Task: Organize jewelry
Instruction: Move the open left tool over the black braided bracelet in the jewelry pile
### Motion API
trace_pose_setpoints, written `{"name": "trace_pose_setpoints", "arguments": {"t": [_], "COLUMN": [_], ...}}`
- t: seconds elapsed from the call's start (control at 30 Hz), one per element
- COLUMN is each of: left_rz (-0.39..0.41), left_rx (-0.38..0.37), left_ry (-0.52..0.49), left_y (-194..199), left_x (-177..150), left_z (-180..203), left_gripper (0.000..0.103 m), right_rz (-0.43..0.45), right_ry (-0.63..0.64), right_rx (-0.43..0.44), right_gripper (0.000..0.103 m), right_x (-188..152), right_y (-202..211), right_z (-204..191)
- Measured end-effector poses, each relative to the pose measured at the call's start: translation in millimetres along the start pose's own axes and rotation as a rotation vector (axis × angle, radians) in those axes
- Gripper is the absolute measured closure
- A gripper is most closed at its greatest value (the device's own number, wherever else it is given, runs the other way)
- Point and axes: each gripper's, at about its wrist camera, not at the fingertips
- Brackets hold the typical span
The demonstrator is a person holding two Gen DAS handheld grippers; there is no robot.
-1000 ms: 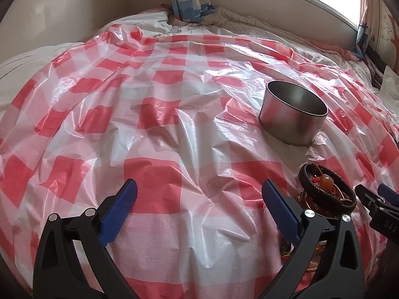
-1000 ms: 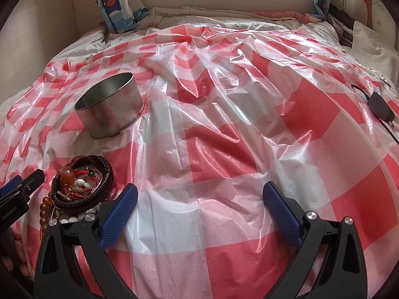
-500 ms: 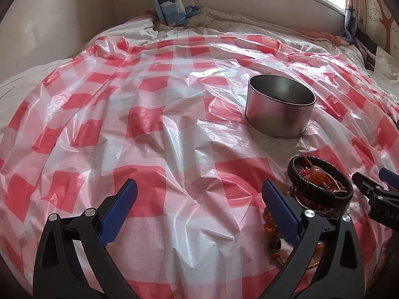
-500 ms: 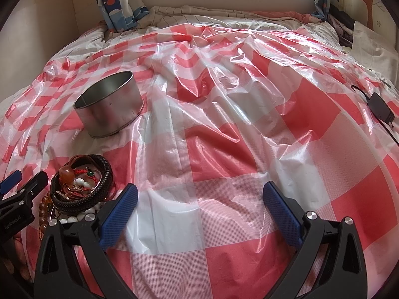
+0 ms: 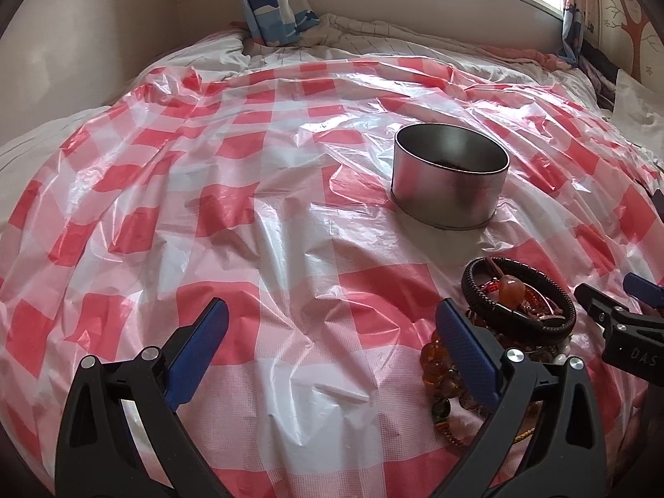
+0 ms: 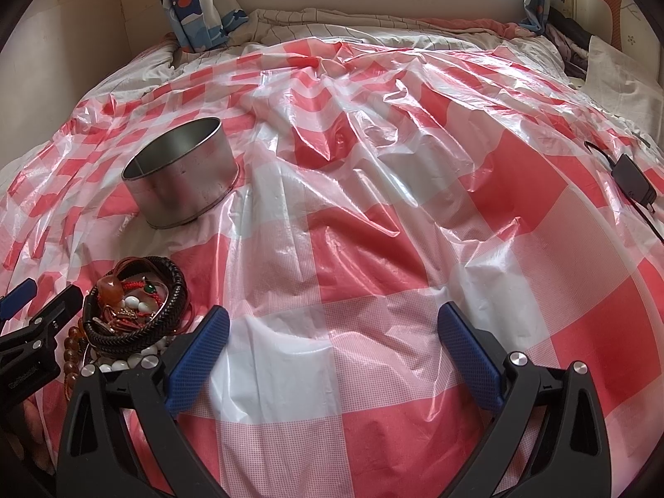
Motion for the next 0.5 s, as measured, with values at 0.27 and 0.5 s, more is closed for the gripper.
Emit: {"name": "trace_pose_setpoints", "arguments": {"t": [0.27, 0.5], "left_rz": [0.006, -0.004], "left_rx": [-0.011, -0.014], "left_ry": [-0.048, -0.051], "left_y": [2, 0], "left_x": [0, 0], "left_z": [11, 11], "left_gripper": [0.007, 0.007], "right_rz": [-0.008, -0.024], "right_ry": [0.007, 0.016], "right_rx": [-0.007, -0.019], "right_gripper": [0.007, 0.006], "right_x": [-3, -3], "right_y": [-3, -5], "right_z": [0, -1]}}
Point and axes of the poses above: each gripper's, at about its wrist camera, not at the fingertips, and y roughly against the way its jaws point, z to its right, x to its top, and after that the axes turned 4 degrees about z, right-handed
